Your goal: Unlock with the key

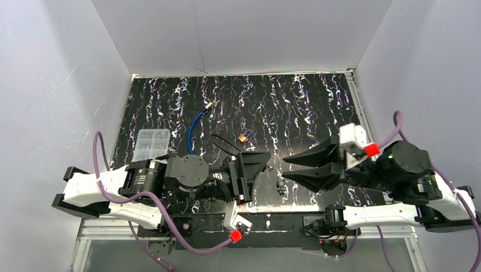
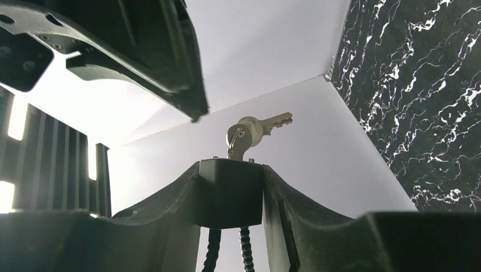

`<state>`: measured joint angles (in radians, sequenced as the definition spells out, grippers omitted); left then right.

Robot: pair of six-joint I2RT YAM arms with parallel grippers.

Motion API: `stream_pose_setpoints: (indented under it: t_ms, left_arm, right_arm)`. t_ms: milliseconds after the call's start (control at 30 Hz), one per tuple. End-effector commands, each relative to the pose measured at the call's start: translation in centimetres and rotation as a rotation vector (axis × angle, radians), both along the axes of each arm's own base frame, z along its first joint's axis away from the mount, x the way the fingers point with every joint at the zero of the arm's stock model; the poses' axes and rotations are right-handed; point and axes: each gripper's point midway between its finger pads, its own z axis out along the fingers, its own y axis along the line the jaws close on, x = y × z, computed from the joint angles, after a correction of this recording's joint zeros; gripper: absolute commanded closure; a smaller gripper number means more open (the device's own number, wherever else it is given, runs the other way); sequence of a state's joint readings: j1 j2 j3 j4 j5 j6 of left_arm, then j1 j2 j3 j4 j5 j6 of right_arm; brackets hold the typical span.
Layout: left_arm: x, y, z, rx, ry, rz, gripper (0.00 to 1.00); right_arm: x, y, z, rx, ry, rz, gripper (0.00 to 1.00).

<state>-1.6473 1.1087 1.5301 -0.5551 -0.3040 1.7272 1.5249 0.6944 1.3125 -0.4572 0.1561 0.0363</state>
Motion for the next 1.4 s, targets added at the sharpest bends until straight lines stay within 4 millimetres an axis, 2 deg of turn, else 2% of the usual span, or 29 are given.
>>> stream_pose_setpoints:
  t_ms: [0, 200, 433, 533, 667, 733, 933, 1200, 1333, 1367]
  left_arm:
    - [0.3, 1.1, 1.9, -0.067, -0.022, 0.016, 1.00]
    - [0.4, 1.4, 1.7, -0.068, -0.030, 0.025, 1.00]
    - [0.2, 1.7, 1.9, -0.081, -0.062, 0.022, 1.00]
    - [0.0, 1.8, 2.0, -0.082, -0.064, 0.021, 1.00]
    - [-0.4, 1.9, 1.6, -0.072, -0.085, 0.006, 1.00]
    - [-0.6, 1.9, 1.3, -0.063, -0.101, -0.005, 1.00]
    - [-1.0, 1.7, 0.7, -0.050, -0.116, -0.024, 1.00]
    - [-2.1, 1.5, -0.3, -0.040, -0.239, -0.109, 1.00]
    - [-2.0, 1.5, -0.2, -0.046, -0.251, -0.101, 1.00]
    - [-1.9, 1.6, -0.1, -0.051, -0.252, -0.094, 1.00]
  right_arm:
    - [0.6, -1.1, 2.6, 0.110, 0.010, -0.039, 0.55]
    - [0.5, 1.3, 1.2, 0.026, -0.012, -0.020, 0.57]
    - [1.3, 2.9, 0.1, -0.014, -0.050, -0.056, 0.61]
    - [1.7, 3.6, -0.2, -0.031, -0.068, -0.073, 0.70]
    - [1.7, 4.0, 0.0, -0.019, -0.070, -0.075, 0.92]
    - [1.9, 4.0, 0.1, 0.000, -0.065, -0.083, 0.98]
    - [1.2, 4.0, 0.3, 0.035, -0.030, -0.052, 0.99]
    - [0.2, 3.1, 1.0, 0.149, 0.070, -0.005, 0.99]
    - [0.7, 2.7, 0.4, 0.140, 0.090, -0.037, 0.99]
    - [0.9, 2.5, 0.3, 0.135, 0.094, -0.051, 0.94]
